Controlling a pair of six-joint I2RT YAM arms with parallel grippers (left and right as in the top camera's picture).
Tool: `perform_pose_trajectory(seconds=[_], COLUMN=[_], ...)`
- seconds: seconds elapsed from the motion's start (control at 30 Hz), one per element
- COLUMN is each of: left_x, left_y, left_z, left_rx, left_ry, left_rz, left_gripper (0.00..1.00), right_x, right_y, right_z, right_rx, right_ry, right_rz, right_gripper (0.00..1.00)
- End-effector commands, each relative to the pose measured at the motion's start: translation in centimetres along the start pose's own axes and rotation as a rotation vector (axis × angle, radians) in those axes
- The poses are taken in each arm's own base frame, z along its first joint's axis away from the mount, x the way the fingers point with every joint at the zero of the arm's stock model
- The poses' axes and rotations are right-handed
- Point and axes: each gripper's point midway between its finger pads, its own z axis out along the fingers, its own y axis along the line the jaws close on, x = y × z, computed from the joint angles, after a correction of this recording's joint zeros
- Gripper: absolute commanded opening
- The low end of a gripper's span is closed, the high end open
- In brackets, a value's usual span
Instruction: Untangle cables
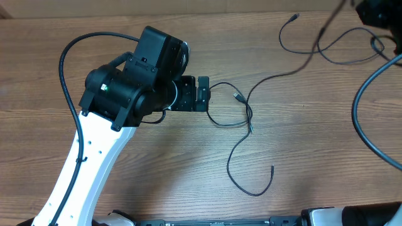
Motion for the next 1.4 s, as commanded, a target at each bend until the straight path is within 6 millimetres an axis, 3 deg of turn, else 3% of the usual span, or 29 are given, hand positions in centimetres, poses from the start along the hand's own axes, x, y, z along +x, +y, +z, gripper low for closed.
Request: perform_pose_trajectory(seconds=[0.0,0.3,0.47,0.77,0.9,1.0,1.07,1.13,1.2,1.37], left_x=[-0.1,-0.1,-0.1,-0.1,-0.1,-0.1,-0.1,-0.1,-0.1,-0.1], left_y=[0.1,0.1,0.1,0.1,0.1,0.1,0.1,0.1,0.1,0.1], left_z=[-0.7,-0.7,-0.7,-0.7,-0.7,-0.7,-0.7,-0.7,-0.7,-0.7], left_rx=[0.0,0.0,0.001,0.001,0.001,0.001,0.001,0.001,0.001,0.001], left_ry=[-0.021,-0.021,-0.021,-0.02,-0.021,-0.021,-0.021,-0.021,-0.021,-0.021], left_rz=[-0.015,-0.015,-0.015,-0.015,-0.015,-0.015,-0.015,-0.015,-0.015,-0.015], left_gripper=[1.0,1.0,1.0,1.0,1.0,1.0,0.99,1.0,1.0,1.0], right_x=[1.1,11.6,17.6,26.3,30.1,32.8,34.6,36.3,37.4,38.3], right_y=[-5.2,-10.4,-10.1,-14.4,-16.2,-17.4,-17.9,-17.9,-17.6,-16.3], right_z=[1.4,3.2,5.5,7.4,7.5,7.6,7.8,8.0,8.1,8.6], right_rx=[0.273,0.489,0.407,0.527,0.568,0.588,0.582,0.556,0.523,0.443], right_ry=[0.015,0.466,0.71,0.974,1.07,1.117,1.143,1.171,1.193,1.21], right_rz=[-0.006,-0.049,-0.035,-0.034,-0.034,-0.033,-0.022,0.003,0.033,0.087], right_gripper=[0.04,0.04,0.04,0.04,0.18,0.2,0.34,0.41,0.54,0.74])
